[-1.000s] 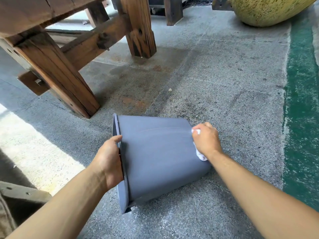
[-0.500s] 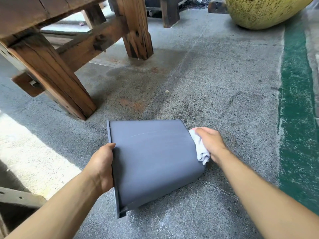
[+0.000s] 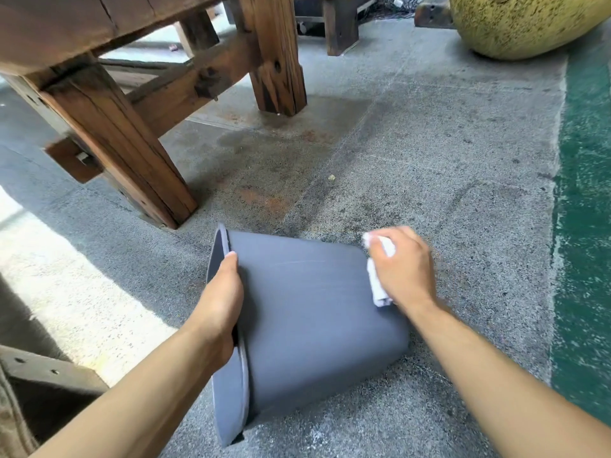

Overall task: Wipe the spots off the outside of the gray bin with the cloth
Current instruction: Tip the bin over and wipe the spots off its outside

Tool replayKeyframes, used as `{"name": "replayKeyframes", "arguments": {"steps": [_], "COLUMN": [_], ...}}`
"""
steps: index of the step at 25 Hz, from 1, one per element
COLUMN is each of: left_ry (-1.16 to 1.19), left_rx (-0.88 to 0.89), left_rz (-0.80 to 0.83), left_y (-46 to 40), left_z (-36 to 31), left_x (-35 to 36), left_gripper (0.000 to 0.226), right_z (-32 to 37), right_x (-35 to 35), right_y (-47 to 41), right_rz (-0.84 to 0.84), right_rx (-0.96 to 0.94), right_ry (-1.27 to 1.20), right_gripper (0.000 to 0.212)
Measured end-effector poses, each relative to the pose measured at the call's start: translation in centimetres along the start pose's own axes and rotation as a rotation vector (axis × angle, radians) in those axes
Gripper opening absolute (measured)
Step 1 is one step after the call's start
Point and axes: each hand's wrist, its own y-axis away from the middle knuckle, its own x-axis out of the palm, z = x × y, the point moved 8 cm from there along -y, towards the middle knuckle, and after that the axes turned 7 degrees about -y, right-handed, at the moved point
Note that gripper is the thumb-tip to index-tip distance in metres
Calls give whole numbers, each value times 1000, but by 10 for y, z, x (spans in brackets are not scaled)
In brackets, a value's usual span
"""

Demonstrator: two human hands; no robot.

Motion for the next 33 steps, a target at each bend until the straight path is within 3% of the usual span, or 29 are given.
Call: {"name": "replayKeyframes", "arguments": {"steps": [3,6,9,11,14,20,23,25,28,33], "left_ry": [8,6,-7,-47,-84,-118,-99,-76,5,11], "left_rx": [-7,17,15,-10,-21,41,168,223,237,314], "left_rz": [94,112,114,135,124,128,116,162,231,186], "left_y": [5,8,7,7,12,29,39,39,35,33], "left_z": [-6,-10,-10,-6,-5,-13,-23,-25,-31,-59], "left_x": [22,32,28,23,16,23,35,43,53,50], "left_gripper": [75,80,82,83,73,41,8,19,48,34], "right_z": [99,152,157,135,67,-72,-79,-62,-27,-8], "right_x": [38,80,100,106,100,21,0,-3,12,35], "right_y": [33,78,76,52,10,2,19,21,23,24], "right_rz": [163,194,169,199,284,271,159,118,257,450], "right_rx": [-381,-613,-721,-648,-383,73,90,30,-91,22], "right_ry": [-144,105,331,443,580,707,653,598,557,310], "right_gripper": [13,13,8,11,21,19,15,20,33,39]}}
